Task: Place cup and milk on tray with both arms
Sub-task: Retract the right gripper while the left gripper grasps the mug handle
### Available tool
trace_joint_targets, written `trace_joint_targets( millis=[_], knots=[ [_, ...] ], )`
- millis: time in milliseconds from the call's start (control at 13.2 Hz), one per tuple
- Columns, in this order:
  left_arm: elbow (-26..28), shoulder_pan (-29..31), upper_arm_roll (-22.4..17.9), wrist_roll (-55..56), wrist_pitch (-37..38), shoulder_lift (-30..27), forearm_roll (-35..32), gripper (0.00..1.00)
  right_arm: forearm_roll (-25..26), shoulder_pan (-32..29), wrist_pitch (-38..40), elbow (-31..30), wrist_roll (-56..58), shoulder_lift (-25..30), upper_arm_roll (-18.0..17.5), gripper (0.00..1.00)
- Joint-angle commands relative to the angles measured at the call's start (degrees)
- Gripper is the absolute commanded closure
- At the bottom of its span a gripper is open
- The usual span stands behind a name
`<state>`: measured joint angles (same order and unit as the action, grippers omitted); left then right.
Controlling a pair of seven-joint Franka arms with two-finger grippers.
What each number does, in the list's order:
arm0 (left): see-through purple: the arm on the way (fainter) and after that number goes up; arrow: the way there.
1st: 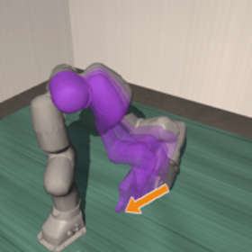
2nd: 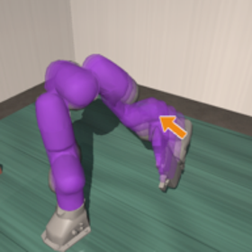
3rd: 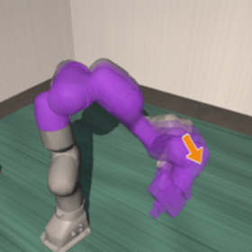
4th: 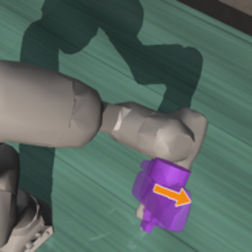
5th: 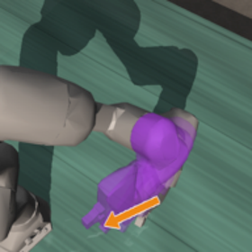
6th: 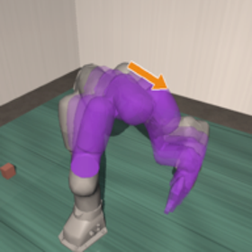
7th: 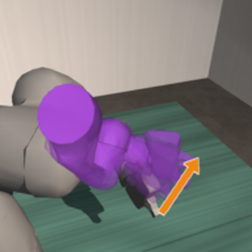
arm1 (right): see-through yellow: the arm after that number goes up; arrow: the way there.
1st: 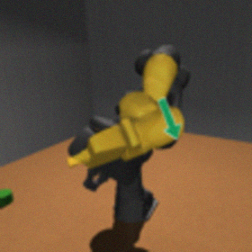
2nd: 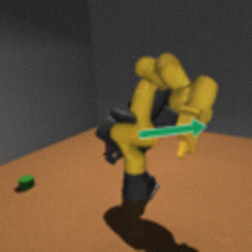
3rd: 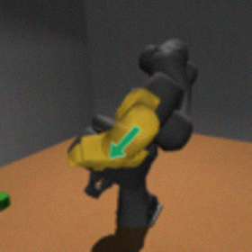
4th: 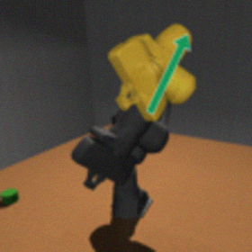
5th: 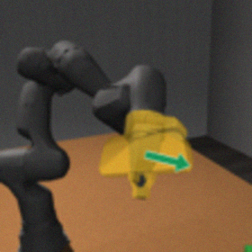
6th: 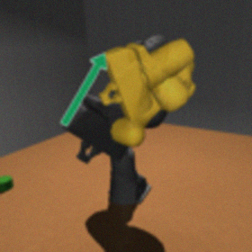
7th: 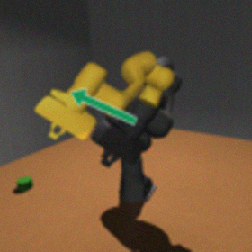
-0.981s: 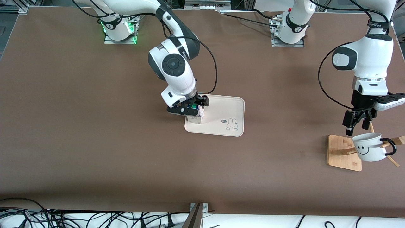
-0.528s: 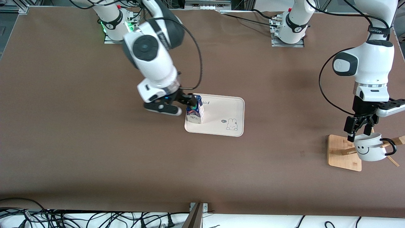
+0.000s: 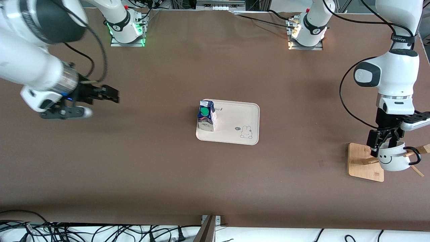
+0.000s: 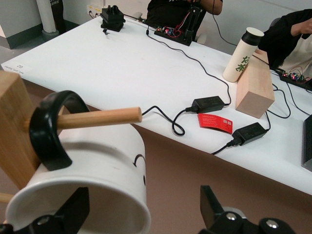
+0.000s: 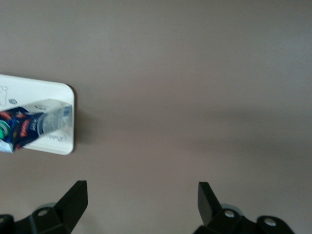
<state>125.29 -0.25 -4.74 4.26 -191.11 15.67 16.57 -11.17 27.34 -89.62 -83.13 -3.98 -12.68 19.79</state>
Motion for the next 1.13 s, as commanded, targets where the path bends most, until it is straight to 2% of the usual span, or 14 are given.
trace_joint_targets(
  millis=[0,75,151,302,377,453,528,604,755,1057],
  knots=[
    [-2.86,-0.11,-0.27,-1.98,-0.49,2.70,1.45,0.00,1.92,0.88,-0.47,-7.47,5.64,5.98,2.71,0.00],
    [-2.95,-0.11,-0.27,-1.98,-0.58,3.14,1.53,0.00,4.12,-0.25,-0.47,-9.23,5.92,7.91,2.02,0.00],
    [-3.30,-0.11,-0.27,-1.98,-0.49,3.23,1.54,0.00,5.36,-2.35,-0.64,-10.73,5.92,9.41,-0.25,0.00],
    [-3.48,0.07,-0.27,-1.98,-0.49,3.14,1.36,0.00,6.16,-10.33,-1.00,-12.40,5.92,11.26,-8.14,0.00],
    [-3.48,0.16,-0.27,-2.06,-0.49,3.14,1.27,0.18,7.03,-14.11,-1.26,-13.54,5.83,12.40,-12.27,0.00],
    [-3.39,0.16,-0.27,-2.15,-0.58,3.06,1.27,0.40,7.56,-16.76,-1.78,-15.38,5.83,13.89,-15.27,0.00],
    [-3.30,0.16,-0.27,-2.59,-0.49,2.88,1.27,0.61,7.74,-17.40,-2.31,-17.23,5.83,15.74,-16.00,0.00],
    [-3.30,0.16,-0.27,-4.77,-0.49,2.88,1.36,0.77,8.61,-17.40,-2.75,-18.46,5.92,16.80,-16.09,0.00],
    [-3.13,0.24,-0.27,-6.02,-0.49,2.88,1.36,0.98,10.20,-17.40,-3.02,-17.95,5.92,16.72,-16.09,0.00],
    [-2.86,0.25,-0.27,-7.34,-0.49,2.79,1.36,1.00,11.26,-17.40,-4.07,-16.28,5.39,15.67,-16.18,0.00]
  ],
)
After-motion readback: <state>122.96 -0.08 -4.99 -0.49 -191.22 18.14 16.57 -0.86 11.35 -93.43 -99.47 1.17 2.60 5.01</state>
